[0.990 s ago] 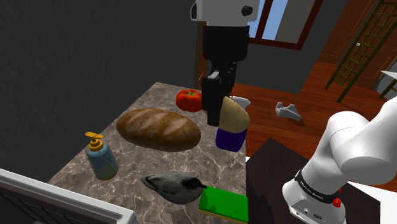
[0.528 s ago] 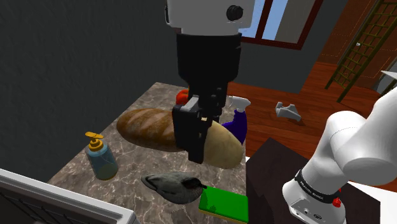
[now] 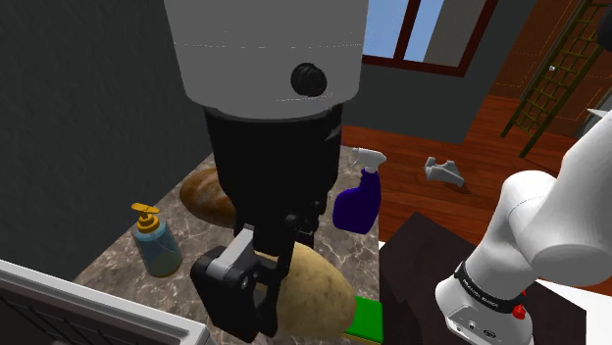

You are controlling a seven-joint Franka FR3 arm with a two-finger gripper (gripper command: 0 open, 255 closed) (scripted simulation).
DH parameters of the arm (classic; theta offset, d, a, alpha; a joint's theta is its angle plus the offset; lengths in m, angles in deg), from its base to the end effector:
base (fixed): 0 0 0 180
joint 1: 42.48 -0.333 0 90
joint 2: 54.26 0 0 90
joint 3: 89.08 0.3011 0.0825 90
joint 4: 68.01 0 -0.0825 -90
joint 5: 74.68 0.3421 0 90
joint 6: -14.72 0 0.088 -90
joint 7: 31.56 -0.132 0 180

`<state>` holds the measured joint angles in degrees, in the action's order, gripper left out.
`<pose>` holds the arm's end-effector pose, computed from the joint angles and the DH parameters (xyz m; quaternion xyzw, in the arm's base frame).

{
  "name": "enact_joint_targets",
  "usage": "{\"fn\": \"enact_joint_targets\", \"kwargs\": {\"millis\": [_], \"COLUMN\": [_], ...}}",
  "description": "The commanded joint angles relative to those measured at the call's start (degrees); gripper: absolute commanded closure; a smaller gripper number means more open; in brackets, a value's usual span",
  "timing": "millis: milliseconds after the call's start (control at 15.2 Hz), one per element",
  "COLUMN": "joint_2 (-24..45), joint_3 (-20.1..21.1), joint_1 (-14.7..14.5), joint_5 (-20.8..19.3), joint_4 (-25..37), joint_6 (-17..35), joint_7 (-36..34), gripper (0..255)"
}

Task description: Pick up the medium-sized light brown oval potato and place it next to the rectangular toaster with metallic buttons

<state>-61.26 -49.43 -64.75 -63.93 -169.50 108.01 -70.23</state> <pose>0.1938 0.4458 0.5498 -0.9798 -0.1909 0.0573 0.0165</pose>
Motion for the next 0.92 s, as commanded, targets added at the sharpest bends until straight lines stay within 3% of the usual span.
{"fn": "enact_joint_targets", "kwargs": {"millis": [0,858], "joint_2": [-0.07,0.11], "joint_3": [0.17,0.76], "joint_1": [-0.13,-0.47], "joint_5": [0.1,0.42], "joint_4": [-1.54,-11.36], "joint_6": [1.52,11.45], "joint_7": [-0.03,0.97], "gripper": [255,255]}}
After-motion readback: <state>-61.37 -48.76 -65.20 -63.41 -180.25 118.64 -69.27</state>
